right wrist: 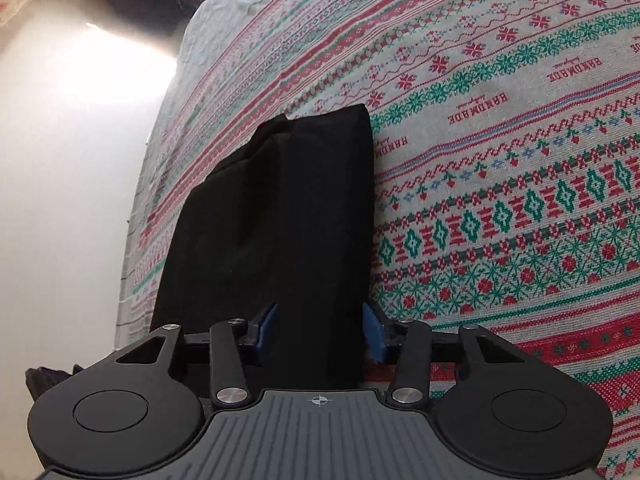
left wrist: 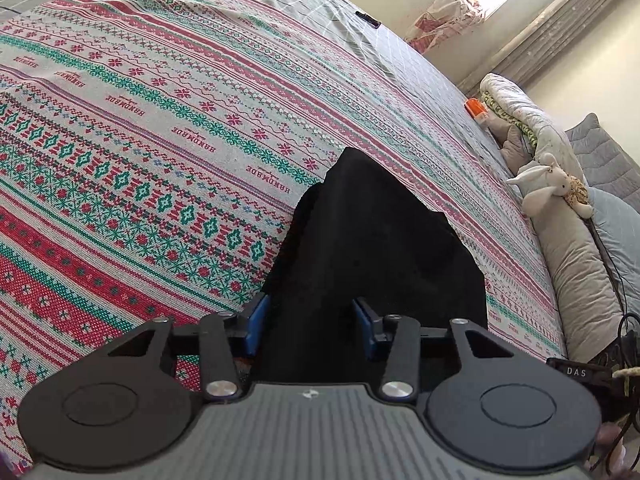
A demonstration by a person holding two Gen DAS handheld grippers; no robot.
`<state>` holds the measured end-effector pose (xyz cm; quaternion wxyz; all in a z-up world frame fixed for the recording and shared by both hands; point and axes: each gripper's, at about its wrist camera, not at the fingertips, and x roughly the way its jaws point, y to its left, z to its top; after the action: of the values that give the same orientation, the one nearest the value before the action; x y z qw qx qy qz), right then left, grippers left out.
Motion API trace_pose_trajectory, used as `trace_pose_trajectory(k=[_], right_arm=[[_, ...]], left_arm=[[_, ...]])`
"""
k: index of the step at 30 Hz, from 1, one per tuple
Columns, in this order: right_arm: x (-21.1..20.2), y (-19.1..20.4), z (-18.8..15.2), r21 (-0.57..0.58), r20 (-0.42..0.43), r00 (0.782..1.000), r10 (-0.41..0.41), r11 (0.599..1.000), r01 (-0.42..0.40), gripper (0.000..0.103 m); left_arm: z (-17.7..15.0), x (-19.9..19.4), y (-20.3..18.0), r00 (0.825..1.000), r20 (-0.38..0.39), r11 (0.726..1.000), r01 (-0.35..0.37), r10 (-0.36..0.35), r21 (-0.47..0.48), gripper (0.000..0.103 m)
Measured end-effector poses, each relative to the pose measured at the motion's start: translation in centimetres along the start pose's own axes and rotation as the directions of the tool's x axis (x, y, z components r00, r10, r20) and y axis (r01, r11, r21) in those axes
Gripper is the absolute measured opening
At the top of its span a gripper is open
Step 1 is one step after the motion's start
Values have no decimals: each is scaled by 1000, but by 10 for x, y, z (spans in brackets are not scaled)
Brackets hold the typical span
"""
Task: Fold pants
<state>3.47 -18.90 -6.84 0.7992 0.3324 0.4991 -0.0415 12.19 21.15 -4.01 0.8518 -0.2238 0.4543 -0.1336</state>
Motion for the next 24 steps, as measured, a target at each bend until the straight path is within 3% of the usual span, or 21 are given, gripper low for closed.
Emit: trace_pose_trajectory(k=[7,14,18,24], right_arm=[[2,9,-11,-92,55,998,-3,996,8,18],[-13,13,9,-99,175,984,-20,994,37,12],[-29,8,32,-107,291,956,-36,992,70,12],[-48,-1,57,-100,430,899,-79,986,135,12]], left_arm=[[-1,3,-2,1000,-8,1000,22,-22,-20,41],[0,22,-21,993,-5,990,120,-121,-76,28],[2,41,-47,986,26,985,163,-162,-48,27],[7,72,-77,977,117,984,173,-177,45,27]])
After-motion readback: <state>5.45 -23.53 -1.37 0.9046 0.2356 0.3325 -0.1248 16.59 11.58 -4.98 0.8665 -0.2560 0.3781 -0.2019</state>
